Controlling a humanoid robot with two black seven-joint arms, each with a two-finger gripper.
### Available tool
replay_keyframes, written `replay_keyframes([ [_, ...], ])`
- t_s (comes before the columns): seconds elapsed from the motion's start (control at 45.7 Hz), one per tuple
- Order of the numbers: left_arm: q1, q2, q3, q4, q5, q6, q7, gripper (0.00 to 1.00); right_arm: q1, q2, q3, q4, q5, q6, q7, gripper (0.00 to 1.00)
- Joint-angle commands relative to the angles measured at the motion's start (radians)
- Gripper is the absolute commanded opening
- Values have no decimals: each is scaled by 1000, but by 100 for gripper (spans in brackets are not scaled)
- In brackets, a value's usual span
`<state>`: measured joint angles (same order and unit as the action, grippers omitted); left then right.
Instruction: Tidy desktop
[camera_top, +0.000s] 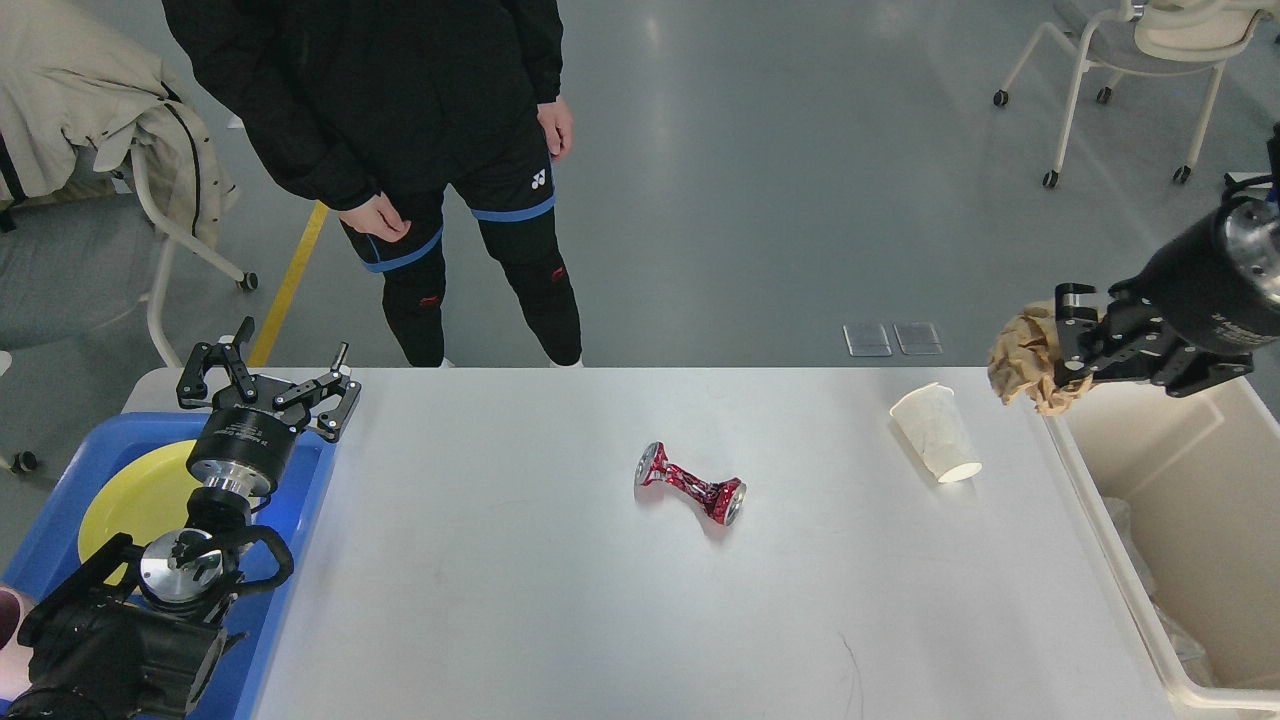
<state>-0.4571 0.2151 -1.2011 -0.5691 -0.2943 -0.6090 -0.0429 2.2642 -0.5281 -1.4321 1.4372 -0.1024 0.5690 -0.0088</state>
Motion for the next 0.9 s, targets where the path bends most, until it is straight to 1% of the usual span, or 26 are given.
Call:
replay_keyframes([
  [0.0, 0, 0, 0, 0, 0, 0, 0, 97, -250, -22, -30, -207, 6, -119, 4, 0],
  [0.088, 0, 0, 0, 0, 0, 0, 0, 97, -434, -59, -11, -357, 16, -237, 3, 0],
  [0.153, 0, 0, 0, 0, 0, 0, 0, 97, -590, -62, 15, -495, 58, -302, 3, 0],
  [0.328, 0, 0, 0, 0, 0, 0, 0, 97, -914, -61, 120, -834, 179, -342, 3, 0],
  [0.438, 0, 1, 0, 0, 0, 0, 0, 97, -1168, -52, 191, -1137, 224, -394, 3, 0],
  [0.504, 0, 0, 0, 0, 0, 0, 0, 97, -1337, -32, 249, -1335, 260, -399, 0, 0],
  [0.547, 0, 1, 0, 0, 0, 0, 0, 97, -1426, -6, 291, -1429, 288, -399, -2, 0],
  [0.613, 0, 0, 0, 0, 0, 0, 0, 97, -1492, 36, 350, -1491, 325, -397, -5, 0],
  [0.788, 0, 1, 0, 0, 0, 0, 0, 97, -1525, 48, 389, -1491, 334, -408, -5, 0],
  [0.81, 0, 1, 0, 0, 0, 0, 0, 97, -1528, 48, 389, -1491, 334, -408, -5, 11],
  [0.832, 0, 0, 0, 0, 0, 0, 0, 97, -1529, 50, 392, -1491, 334, -408, -7, 54],
  [0.854, 0, 0, 0, 0, 0, 0, 0, 97, -1531, 50, 392, -1492, 336, -406, -7, 100],
  [0.876, 0, 1, 0, 0, 0, 0, 0, 97, -1531, 50, 392, -1492, 336, -406, -8, 100],
])
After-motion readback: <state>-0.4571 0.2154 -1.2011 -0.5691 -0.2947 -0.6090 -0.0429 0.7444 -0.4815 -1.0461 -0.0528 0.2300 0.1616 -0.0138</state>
